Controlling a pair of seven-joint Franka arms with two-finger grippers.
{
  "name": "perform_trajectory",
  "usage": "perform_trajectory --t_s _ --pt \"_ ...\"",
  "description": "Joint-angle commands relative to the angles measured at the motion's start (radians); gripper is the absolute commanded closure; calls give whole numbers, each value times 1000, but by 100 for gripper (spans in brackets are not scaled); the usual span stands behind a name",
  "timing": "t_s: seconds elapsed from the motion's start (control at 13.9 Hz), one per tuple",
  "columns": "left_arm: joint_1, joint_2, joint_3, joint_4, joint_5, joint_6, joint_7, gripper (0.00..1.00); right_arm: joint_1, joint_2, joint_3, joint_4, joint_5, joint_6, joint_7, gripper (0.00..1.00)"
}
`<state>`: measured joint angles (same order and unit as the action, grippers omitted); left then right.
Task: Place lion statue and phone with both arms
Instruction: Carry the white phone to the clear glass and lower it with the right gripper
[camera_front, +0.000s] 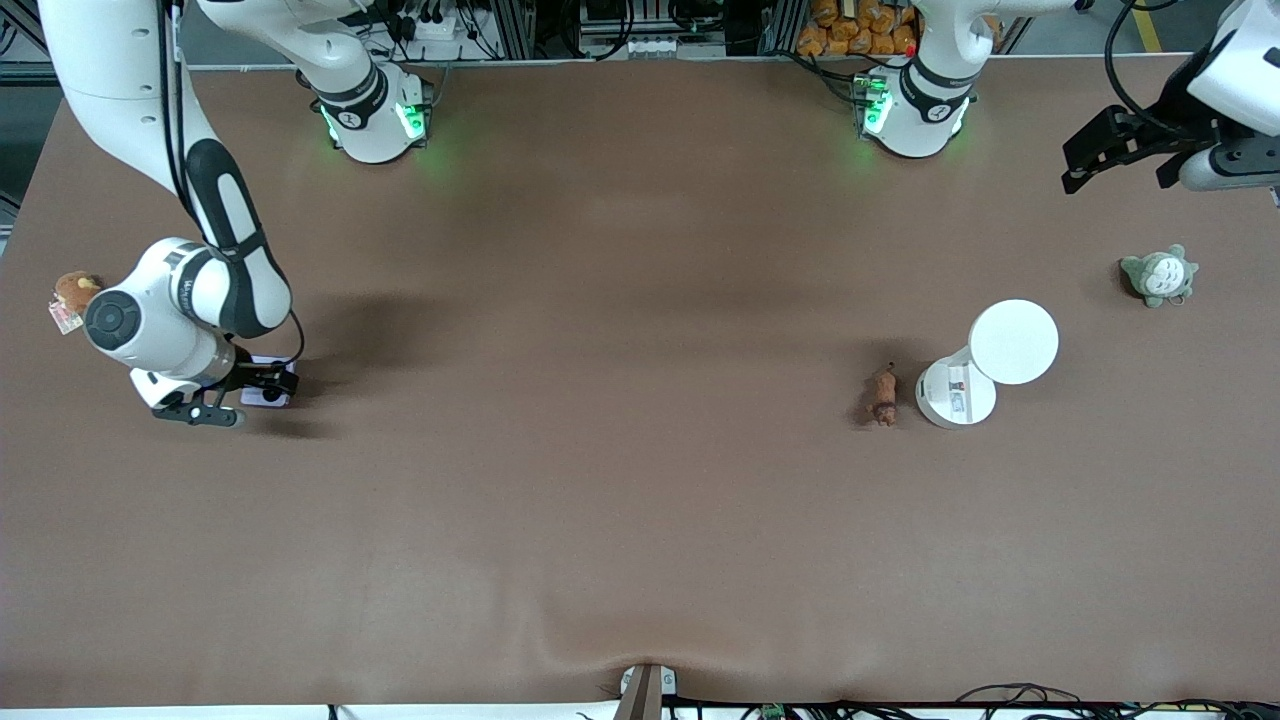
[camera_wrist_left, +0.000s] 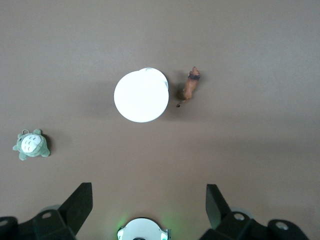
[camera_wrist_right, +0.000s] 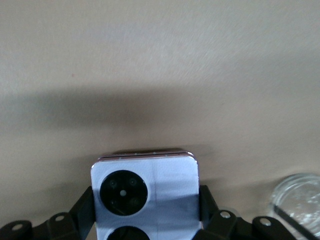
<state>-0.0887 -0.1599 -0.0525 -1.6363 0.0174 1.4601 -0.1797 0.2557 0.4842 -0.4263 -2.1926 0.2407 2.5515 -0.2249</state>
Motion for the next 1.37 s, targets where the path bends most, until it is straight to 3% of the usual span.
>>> perform_trajectory --t_s 0.0,0.14,0.22,0.29,0.58,0.65,0.79,0.94,1.08,1.15,1.3 --pt "-3 9 2 -2 -7 5 -7 0 -7 -26 7 -33 31 13 -27 100" --pt "1 8 2 -4 -10 5 -9 0 -9 -26 7 -38 31 12 -31 95" --pt "0 6 0 -4 -10 3 -23 0 -9 -24 7 -36 31 7 -40 38" --pt "0 5 0 -4 -10 2 -39 0 -12 -24 7 -36 31 7 -60 0" --pt "3 5 2 -4 -10 0 -46 0 -10 -41 7 2 31 -29 -62 0" --pt "3 5 2 -4 -10 0 -46 0 -7 -59 6 51 31 -107 -60 0" --pt "1 2 0 -4 -8 -1 -49 0 -15 -68 4 222 31 -360 -59 0" --pt "1 -3 0 -11 -8 -4 -49 0 -25 -67 0 472 31 -665 -56 0" --pt "0 -3 0 -10 -8 -10 -50 0 -1 -58 3 702 0 -830 -56 0" --pt "0 -3 0 -7 -8 -12 -50 0 8 -47 9 814 -64 -896 -63 0" --pt "1 -4 2 -2 -8 -18 -49 0 13 -48 9 960 -116 -994 -67 0"
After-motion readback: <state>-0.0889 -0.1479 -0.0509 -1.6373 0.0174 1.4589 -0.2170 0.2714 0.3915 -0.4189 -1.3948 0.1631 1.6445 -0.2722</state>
